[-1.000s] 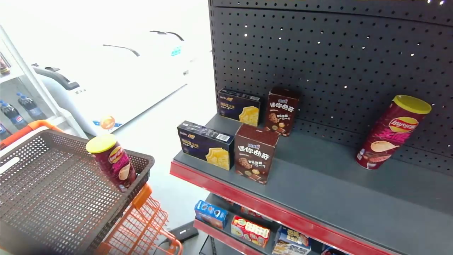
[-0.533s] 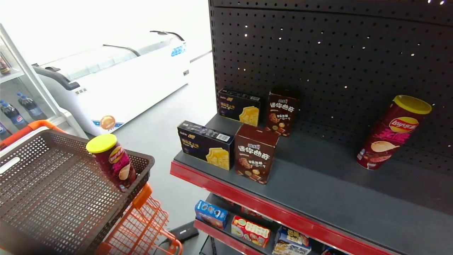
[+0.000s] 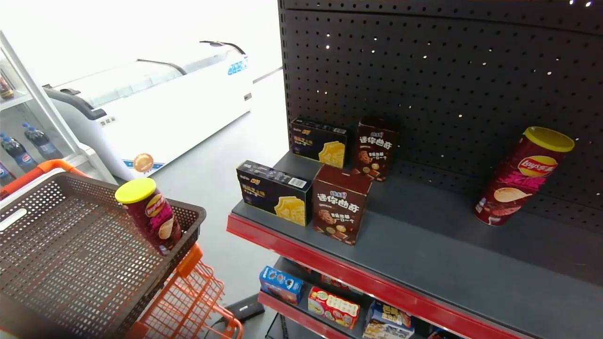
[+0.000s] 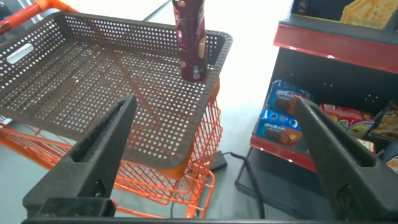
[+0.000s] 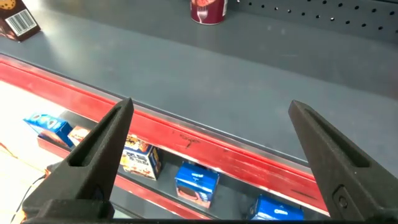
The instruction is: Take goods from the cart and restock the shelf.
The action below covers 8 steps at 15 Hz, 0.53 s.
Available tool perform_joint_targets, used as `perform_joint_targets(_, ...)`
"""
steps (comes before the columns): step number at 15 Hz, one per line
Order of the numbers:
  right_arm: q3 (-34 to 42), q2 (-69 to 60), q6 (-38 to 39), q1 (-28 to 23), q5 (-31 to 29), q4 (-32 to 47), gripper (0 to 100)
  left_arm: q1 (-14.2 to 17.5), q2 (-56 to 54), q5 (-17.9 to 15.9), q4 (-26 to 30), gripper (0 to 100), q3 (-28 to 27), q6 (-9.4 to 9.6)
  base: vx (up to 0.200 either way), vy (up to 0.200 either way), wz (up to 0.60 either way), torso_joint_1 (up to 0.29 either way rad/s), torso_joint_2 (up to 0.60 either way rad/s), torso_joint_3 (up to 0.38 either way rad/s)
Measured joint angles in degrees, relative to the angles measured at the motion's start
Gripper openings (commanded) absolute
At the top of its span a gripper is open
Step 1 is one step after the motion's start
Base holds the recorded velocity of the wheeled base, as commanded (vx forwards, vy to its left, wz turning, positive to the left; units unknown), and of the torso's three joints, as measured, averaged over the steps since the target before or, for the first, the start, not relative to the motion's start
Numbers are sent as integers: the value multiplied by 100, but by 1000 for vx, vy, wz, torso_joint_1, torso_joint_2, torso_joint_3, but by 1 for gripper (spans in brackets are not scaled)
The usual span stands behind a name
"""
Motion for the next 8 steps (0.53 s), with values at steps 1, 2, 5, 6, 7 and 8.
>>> perform_joint_targets(1,0,0,-2,0,0,0,100,-2,325,2,-1,100,-196,5,0,0,0,0,0,0)
perform_joint_targets(2,0,0,-6,1,0,0,100,-13,762,-2,-30,100,-461,-1,0,0,0,0,0,0)
perform_joint_targets(5,0,0,-6,1,0,0,100,187,2209,-96,-222,100,-1178,-107,0,0,0,0,0,0)
perform_joint_targets(6,0,0,-6,0,0,0,100,312,2736,-121,-373,100,-1373,-121,0,0,0,0,0,0)
perform_joint_targets(7,0,0,-5,0,0,0,100,417,3198,-138,-608,100,-1467,-127,0,0,0,0,0,0)
perform_joint_targets(8,0,0,-6,0,0,0,100,519,3774,-156,-1087,100,-1506,-134,0,0,0,0,0,0)
